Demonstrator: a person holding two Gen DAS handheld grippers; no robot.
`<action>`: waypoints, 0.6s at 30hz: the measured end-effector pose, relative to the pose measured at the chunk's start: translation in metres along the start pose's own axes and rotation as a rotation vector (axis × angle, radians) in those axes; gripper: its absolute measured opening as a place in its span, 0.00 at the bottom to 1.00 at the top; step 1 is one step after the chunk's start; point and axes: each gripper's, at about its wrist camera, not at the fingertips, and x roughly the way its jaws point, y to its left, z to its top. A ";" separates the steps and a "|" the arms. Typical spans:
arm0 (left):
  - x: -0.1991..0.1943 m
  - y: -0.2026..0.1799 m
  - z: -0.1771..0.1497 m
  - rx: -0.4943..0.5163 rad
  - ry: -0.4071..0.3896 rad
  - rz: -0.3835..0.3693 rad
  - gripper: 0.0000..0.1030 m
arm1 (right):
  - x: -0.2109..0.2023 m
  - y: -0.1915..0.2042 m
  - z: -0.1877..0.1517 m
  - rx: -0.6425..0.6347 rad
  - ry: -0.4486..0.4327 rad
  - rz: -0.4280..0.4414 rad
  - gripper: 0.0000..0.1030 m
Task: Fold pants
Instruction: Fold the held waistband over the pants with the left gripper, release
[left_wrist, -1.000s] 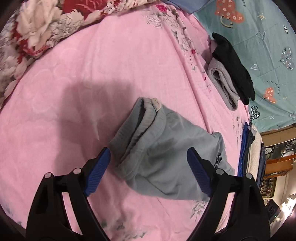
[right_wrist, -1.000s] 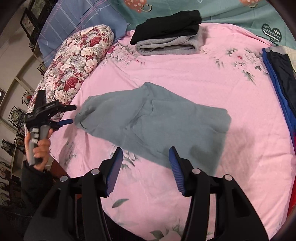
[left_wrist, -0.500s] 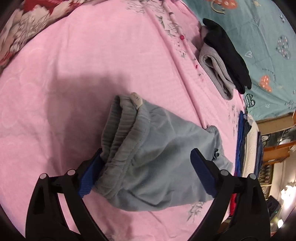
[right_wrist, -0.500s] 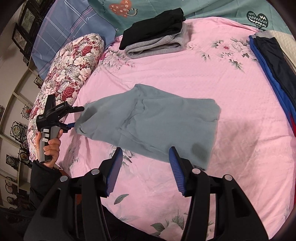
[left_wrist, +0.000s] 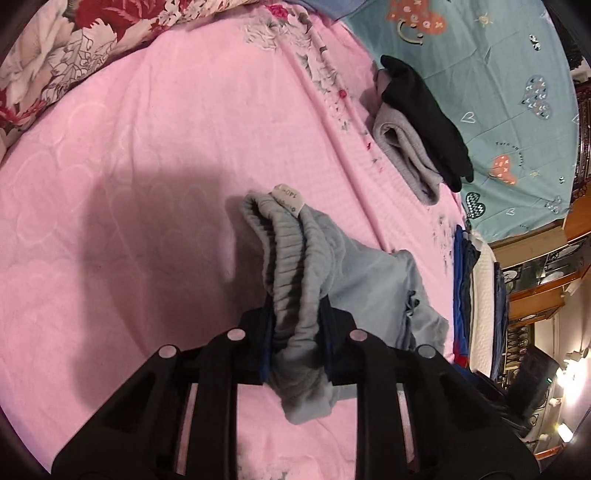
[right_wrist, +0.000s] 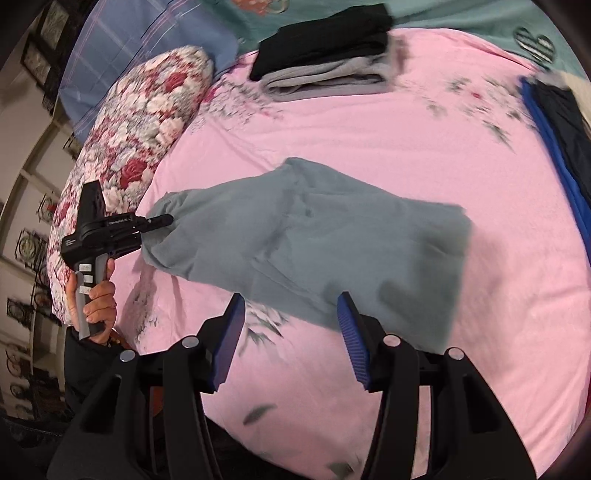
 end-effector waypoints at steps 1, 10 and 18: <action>-0.003 -0.002 -0.001 0.007 -0.004 0.000 0.20 | 0.015 0.008 0.008 -0.047 0.017 0.000 0.51; -0.020 -0.019 0.000 0.049 -0.023 -0.023 0.20 | 0.117 0.054 0.067 -0.183 0.109 -0.059 0.45; -0.023 -0.043 0.000 0.097 -0.021 -0.005 0.20 | 0.146 0.054 0.066 -0.188 0.154 -0.059 0.10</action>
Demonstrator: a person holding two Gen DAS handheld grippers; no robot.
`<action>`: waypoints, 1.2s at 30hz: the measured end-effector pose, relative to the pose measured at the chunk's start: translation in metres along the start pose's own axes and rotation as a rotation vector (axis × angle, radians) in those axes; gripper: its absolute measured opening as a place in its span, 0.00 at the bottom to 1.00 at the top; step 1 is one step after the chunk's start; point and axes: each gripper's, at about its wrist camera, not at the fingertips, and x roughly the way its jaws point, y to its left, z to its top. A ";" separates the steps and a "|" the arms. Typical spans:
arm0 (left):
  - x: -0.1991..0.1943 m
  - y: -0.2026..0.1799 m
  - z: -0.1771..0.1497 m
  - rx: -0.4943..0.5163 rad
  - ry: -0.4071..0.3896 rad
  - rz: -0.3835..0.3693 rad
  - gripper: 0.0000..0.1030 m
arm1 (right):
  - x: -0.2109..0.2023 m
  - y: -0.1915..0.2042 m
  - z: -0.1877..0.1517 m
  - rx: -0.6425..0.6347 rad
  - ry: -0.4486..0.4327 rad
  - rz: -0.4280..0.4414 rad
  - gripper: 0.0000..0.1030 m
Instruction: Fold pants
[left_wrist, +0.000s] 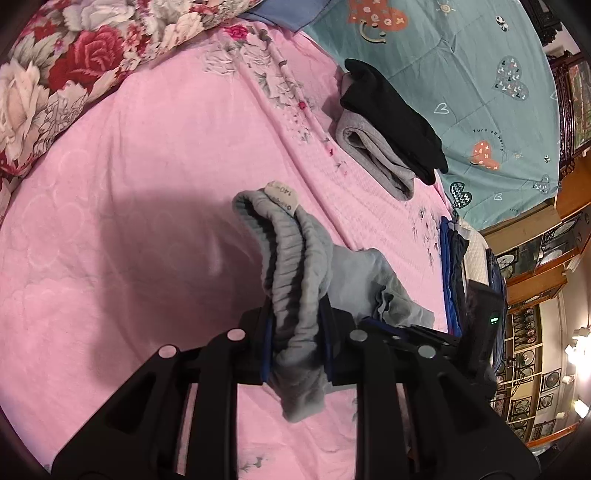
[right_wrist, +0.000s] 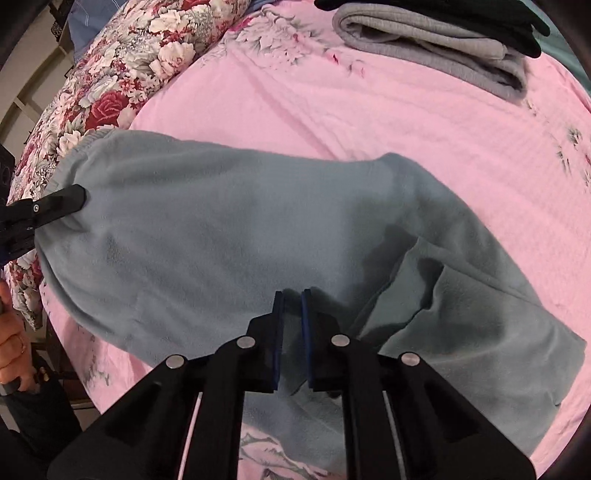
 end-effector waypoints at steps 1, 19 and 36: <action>-0.001 -0.009 -0.001 0.017 0.000 0.000 0.20 | -0.003 -0.001 0.000 0.006 0.007 0.007 0.10; 0.162 -0.242 -0.076 0.431 0.316 0.039 0.20 | -0.174 -0.177 -0.185 0.437 -0.296 0.035 0.13; 0.174 -0.280 -0.104 0.496 0.343 -0.053 0.88 | -0.175 -0.224 -0.219 0.516 -0.290 0.083 0.14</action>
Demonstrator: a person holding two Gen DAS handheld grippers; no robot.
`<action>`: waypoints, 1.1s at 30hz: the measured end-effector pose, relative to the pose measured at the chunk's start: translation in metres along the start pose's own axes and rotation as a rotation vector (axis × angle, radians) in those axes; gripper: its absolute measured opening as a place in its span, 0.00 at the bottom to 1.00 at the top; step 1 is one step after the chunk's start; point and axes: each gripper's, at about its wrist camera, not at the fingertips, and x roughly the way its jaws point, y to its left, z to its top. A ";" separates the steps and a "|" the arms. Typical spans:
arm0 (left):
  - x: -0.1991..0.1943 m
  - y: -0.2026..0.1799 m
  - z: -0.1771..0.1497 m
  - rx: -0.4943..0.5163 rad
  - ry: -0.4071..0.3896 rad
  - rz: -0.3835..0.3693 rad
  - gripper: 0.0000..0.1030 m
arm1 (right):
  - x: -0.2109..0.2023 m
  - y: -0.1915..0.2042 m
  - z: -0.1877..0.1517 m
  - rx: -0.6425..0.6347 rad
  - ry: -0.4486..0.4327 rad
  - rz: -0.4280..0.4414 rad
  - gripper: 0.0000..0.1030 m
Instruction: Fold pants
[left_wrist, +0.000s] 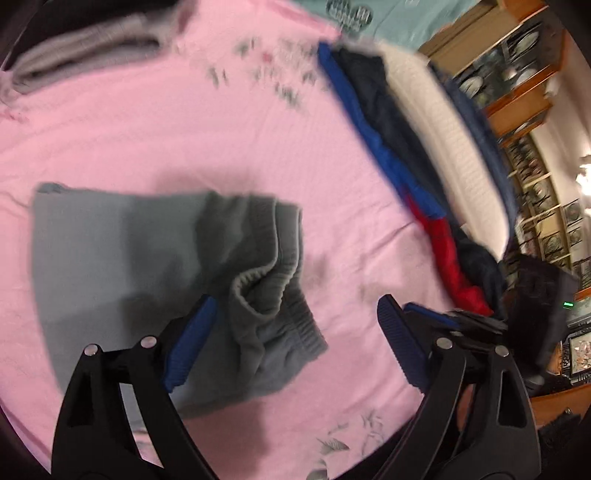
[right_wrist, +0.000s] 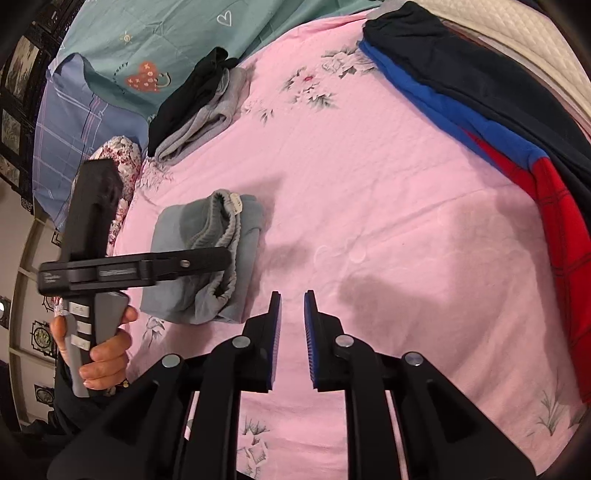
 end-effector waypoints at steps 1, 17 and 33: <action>-0.022 0.006 -0.004 -0.009 -0.060 -0.006 0.88 | 0.001 0.005 0.001 -0.010 0.003 0.001 0.15; -0.036 0.091 -0.061 -0.192 -0.092 -0.081 0.76 | 0.120 0.137 0.051 -0.280 0.171 -0.079 0.21; -0.043 0.101 -0.082 -0.163 -0.119 0.060 0.59 | 0.075 0.167 0.049 -0.435 0.139 -0.146 0.40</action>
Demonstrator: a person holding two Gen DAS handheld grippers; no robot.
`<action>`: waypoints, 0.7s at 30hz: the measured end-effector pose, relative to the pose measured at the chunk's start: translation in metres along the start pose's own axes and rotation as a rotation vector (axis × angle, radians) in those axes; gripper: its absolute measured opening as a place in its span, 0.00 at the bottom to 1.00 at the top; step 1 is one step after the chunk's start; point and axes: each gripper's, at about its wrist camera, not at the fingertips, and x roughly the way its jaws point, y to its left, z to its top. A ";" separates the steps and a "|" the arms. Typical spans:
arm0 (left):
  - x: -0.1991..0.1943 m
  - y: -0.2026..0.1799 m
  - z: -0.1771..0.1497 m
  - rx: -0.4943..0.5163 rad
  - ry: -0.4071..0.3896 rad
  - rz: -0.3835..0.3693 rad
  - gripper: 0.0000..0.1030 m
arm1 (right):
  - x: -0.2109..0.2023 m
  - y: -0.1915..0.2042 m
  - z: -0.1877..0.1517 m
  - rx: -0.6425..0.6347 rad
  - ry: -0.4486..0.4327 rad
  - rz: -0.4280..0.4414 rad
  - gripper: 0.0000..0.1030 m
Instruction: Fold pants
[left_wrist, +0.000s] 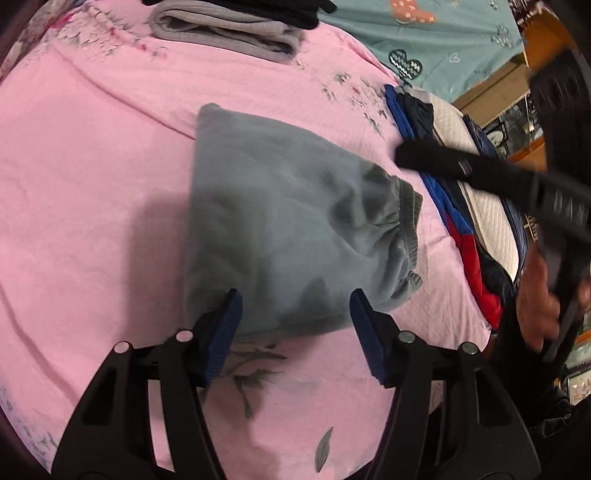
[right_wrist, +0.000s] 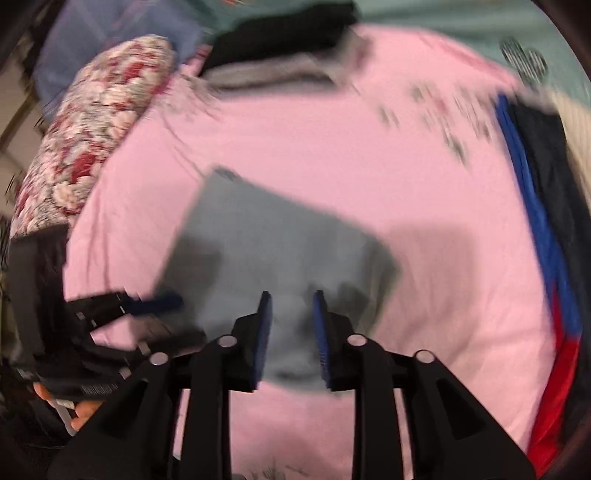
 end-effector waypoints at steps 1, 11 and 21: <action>-0.002 0.002 0.001 -0.009 0.000 0.009 0.59 | 0.001 0.011 0.013 -0.041 -0.014 0.024 0.44; 0.016 -0.009 0.005 0.066 0.056 0.066 0.59 | 0.119 0.082 0.102 -0.290 0.184 -0.042 0.44; -0.007 0.003 0.008 0.038 0.027 0.045 0.64 | 0.150 0.057 0.103 -0.187 0.249 -0.072 0.44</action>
